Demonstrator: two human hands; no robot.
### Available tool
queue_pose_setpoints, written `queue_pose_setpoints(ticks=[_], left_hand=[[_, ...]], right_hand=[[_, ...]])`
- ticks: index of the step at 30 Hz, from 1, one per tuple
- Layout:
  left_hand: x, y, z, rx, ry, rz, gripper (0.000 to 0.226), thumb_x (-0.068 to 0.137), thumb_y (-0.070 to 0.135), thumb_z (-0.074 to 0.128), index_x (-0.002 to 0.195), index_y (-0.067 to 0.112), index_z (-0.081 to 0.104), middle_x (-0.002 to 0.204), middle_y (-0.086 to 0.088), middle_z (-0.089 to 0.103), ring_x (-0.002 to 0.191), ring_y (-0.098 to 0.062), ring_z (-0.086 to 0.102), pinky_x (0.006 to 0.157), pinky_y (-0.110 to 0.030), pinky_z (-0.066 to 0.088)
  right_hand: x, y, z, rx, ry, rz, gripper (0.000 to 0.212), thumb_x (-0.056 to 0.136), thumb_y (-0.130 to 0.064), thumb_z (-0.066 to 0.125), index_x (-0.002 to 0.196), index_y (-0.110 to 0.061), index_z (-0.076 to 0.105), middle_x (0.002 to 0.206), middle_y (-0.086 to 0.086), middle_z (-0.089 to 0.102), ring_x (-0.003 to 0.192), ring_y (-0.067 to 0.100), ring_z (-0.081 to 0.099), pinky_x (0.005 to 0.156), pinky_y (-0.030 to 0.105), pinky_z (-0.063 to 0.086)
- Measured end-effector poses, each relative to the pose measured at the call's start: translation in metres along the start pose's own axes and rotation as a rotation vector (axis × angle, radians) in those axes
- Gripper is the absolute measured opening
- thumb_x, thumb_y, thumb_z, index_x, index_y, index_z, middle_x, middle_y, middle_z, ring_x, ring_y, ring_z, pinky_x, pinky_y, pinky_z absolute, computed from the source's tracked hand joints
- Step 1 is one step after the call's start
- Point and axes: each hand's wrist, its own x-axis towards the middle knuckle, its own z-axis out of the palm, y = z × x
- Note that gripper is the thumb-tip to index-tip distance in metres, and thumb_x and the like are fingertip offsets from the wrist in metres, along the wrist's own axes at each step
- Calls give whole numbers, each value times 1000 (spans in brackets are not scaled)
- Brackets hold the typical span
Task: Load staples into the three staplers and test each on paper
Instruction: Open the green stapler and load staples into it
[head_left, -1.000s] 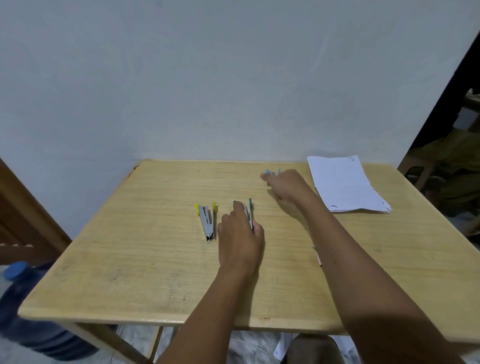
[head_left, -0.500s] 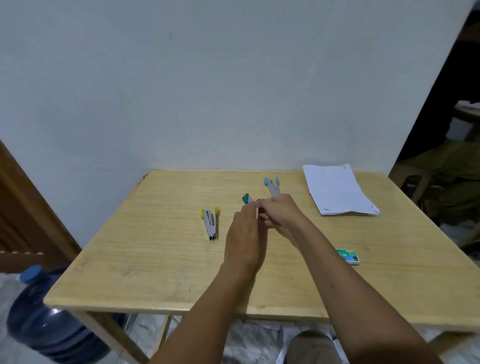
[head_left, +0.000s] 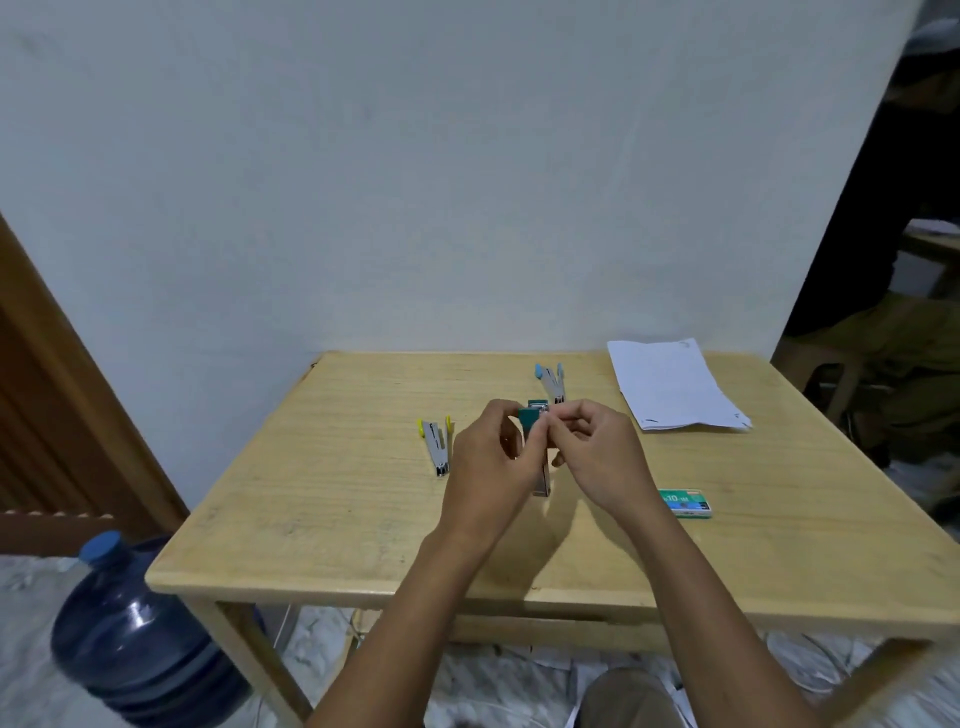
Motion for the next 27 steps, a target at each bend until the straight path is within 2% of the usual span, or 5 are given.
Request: queue_pose_setpoints(ticks=[8,14,19,22,27], left_hand=[[-21,16,-9,15,50,155,12,90,25,65,91,16,58,66,9,60,60,-10,59,55,-24,47],[-48,14,-15,50,87,235,9,84,19,64,87,16,56,64,10,51,52,-9,47,49,-22,39],[-61,8,-22,-316,-204,-319,7,90,8,56,91,14,53,70,-6,64,57,-16,53,54,-30,43],[-61,15,-25,-607,-487,-671,18,98,22,47,108,8,51,84,-16,69,64,-26,61,64,-34,49],[-54,34,-23,-978,-539,-776,38,99,43,41,102,9,56,69,-11,55,44,-20,49,49,-27,42]], right_hand=[[-25,-12,9,-5,123,-132,11,93,-14,66,89,-24,67,83,-9,70,72,-2,67,68,16,55],[-21,-6,5,96,356,26,8,96,-19,61,95,-13,67,85,3,72,66,12,63,56,17,48],[-15,-6,-6,325,401,206,16,95,-19,63,101,-5,69,79,3,72,61,10,59,61,22,51],[-21,-11,-8,506,263,289,17,95,-16,64,104,-3,70,76,3,69,65,12,59,69,28,53],[-46,-21,4,452,76,304,14,91,-17,68,103,-11,65,71,2,68,60,15,59,53,26,50]])
